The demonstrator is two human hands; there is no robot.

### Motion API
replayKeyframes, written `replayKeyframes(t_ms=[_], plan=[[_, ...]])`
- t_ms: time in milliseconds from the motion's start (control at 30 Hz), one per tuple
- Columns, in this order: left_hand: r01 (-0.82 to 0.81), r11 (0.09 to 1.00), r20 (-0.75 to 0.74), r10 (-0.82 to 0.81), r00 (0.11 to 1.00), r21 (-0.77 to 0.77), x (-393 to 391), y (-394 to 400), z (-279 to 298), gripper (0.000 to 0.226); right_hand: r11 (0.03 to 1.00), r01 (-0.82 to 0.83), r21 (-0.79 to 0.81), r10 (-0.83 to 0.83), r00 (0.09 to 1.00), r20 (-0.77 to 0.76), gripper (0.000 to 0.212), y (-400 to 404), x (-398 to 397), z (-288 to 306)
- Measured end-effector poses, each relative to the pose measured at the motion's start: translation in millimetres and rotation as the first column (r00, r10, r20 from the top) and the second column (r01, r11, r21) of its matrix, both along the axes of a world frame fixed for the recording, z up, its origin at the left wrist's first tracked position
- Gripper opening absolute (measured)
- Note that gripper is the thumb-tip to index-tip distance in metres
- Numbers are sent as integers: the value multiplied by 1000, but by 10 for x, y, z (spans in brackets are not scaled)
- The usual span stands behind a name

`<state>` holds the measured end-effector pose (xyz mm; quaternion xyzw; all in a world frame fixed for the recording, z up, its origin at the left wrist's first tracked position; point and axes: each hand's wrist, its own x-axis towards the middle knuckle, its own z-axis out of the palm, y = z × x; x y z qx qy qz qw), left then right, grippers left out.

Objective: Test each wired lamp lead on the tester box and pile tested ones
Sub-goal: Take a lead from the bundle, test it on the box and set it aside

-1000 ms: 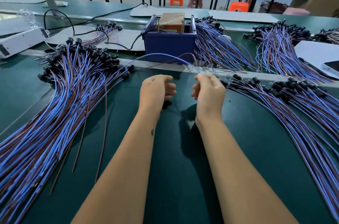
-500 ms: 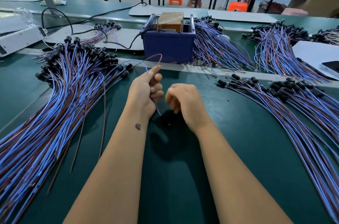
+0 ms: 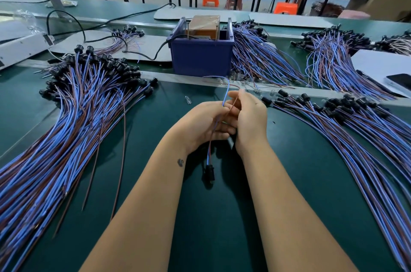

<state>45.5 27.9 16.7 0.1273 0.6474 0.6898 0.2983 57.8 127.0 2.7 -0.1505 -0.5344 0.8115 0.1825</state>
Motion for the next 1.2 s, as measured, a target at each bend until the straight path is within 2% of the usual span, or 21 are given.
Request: replayKeyframes(t_ms=[167, 300, 467, 600, 700, 767, 833, 967, 1200], plan=[[-37, 999, 0, 37, 999, 4, 1, -13, -3, 38, 1000, -22, 7, 22, 1000, -15, 23, -28, 35, 36], [-148, 980, -183, 122, 975, -134, -6, -28, -25, 42, 996, -75, 43, 75, 997, -11, 18, -40, 49, 30], [-82, 976, -269, 25, 963, -200, 23, -71, -44, 43, 997, -80, -3, 80, 997, -3, 20, -7, 60, 50], [-128, 943, -354, 12, 935, -306, 12, -97, -48, 45, 997, -73, -8, 73, 997, -12, 21, 19, 50, 39], [-298, 925, -365, 199, 910, -238, -31, -122, -67, 48, 997, -55, 54, 56, 998, -32, 21, 12, 34, 27], [-437, 888, -358, 365, 860, -144, -77, -124, -93, 46, 988, -58, 140, 63, 997, -35, 20, -39, 31, 23], [-496, 867, -306, 461, 833, -42, -105, -118, -105, 39, 965, -83, 247, 98, 994, -47, 22, -132, 35, 16], [-517, 856, -333, 494, 803, 22, -130, -126, -121, 33, 880, -129, 457, 185, 980, -79, 28, -283, 59, -12], [-510, 860, -386, 470, 794, -3, -164, -180, -141, 23, 792, -76, 605, 97, 995, -2, 26, -262, 60, -43]])
